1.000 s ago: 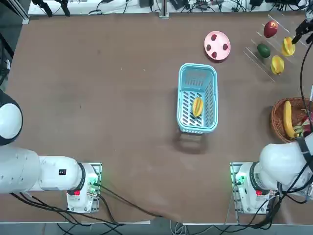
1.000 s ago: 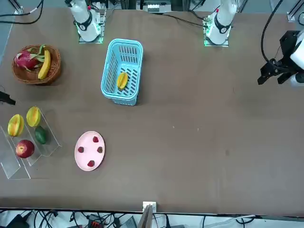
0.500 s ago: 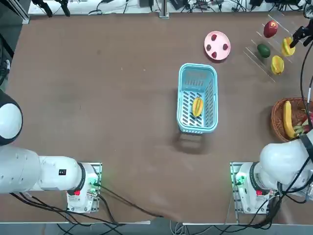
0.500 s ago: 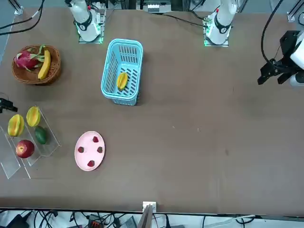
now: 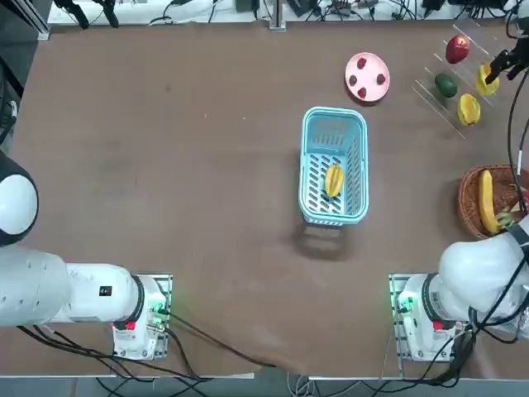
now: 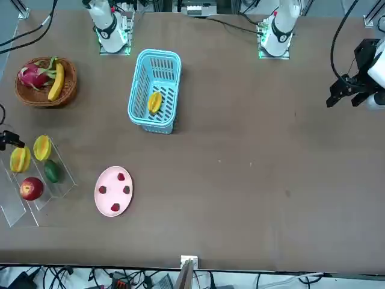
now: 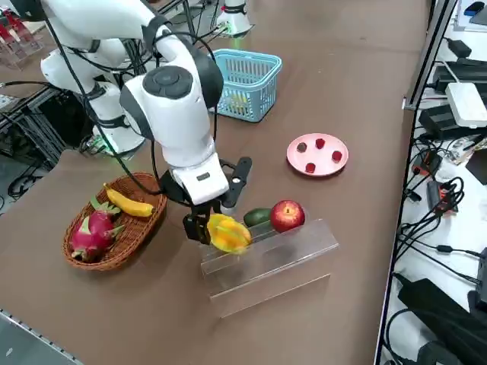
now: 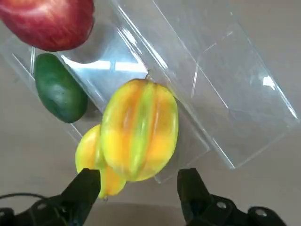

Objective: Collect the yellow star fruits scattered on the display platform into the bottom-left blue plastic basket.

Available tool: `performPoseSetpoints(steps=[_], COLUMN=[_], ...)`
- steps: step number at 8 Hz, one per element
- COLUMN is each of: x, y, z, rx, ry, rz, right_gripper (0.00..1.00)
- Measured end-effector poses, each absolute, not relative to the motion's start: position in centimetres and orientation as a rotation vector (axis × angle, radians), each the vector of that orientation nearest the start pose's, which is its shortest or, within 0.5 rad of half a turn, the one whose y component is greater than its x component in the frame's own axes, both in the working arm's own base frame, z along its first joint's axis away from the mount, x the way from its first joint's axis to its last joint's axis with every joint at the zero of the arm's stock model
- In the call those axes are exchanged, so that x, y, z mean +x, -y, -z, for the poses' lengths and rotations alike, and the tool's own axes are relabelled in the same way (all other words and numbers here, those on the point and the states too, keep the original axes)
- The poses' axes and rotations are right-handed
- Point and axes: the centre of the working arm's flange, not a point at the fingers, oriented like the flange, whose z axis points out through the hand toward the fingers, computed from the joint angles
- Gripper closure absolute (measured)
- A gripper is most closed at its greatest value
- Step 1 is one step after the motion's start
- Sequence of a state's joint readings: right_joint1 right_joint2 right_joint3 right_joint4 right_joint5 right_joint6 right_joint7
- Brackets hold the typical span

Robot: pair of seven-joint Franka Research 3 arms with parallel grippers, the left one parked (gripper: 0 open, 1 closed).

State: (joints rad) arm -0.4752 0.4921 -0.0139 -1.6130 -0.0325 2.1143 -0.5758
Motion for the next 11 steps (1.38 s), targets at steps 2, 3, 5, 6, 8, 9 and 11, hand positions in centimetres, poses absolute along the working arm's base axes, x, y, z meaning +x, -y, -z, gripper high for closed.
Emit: performPoseSetpoints(steps=[2,3,5,6,8,9,11], x=[60.3,60.3,60.5,60.8,61.1,61.3,61.7], y=[32.7,32.8,32.8,32.6,32.4,32.4,32.2], z=[-33.5,-33.5,-33.7,-33.6,-33.0,-33.1,-33.4], rx=[-3.170,-3.171,-3.172,-3.167,-3.157,-3.158,-3.159], ry=[0.153,0.150,0.150,0.151,0.152,0.154,0.162], rz=[-0.010,-0.005,0.005,0.011,0.012,0.017,0.033], right_gripper=[0.01,0.04,0.14,0.35,0.50,0.51,0.85])
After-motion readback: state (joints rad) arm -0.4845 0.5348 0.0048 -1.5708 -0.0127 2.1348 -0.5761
